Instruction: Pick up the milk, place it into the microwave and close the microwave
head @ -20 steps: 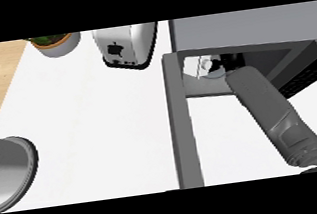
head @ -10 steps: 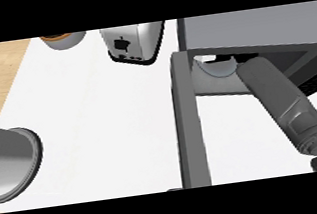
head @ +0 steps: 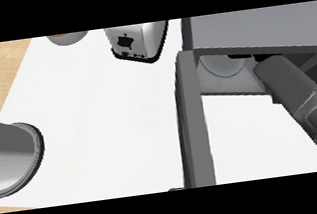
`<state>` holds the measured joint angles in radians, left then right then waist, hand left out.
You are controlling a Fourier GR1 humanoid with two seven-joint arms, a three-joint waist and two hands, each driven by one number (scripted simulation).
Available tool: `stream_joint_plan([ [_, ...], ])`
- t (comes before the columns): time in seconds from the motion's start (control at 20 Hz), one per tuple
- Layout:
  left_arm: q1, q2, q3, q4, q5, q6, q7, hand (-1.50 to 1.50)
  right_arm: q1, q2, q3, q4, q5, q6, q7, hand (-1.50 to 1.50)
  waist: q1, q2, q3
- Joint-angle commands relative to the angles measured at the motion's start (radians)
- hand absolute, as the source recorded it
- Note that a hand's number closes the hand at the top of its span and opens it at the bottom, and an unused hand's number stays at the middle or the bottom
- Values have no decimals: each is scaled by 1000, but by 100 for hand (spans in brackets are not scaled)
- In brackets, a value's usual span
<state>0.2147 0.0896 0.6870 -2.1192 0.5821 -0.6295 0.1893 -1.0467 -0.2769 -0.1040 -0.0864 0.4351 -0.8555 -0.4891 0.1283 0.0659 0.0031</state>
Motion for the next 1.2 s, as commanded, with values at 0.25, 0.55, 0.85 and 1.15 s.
stream_joint_plan([
  [0.25,-25,-9,-20,18,-76,-5,-15,-150,-31,14,22,-4,28,11,-30,-150,9,1,3],
  [0.55,-40,7,-55,49,-97,-47,-17,-150,-63,18,3,-21,7,132,-89,-150,3,0,2],
  [0.85,-47,10,-81,87,-89,-94,-35,-150,-27,40,-57,-33,-59,262,-171,-150,-18,-10,2],
  [1.15,-75,-2,-145,95,-116,-138,-48,-150,-20,75,-138,-57,-145,376,-241,-150,-37,-19,2],
])
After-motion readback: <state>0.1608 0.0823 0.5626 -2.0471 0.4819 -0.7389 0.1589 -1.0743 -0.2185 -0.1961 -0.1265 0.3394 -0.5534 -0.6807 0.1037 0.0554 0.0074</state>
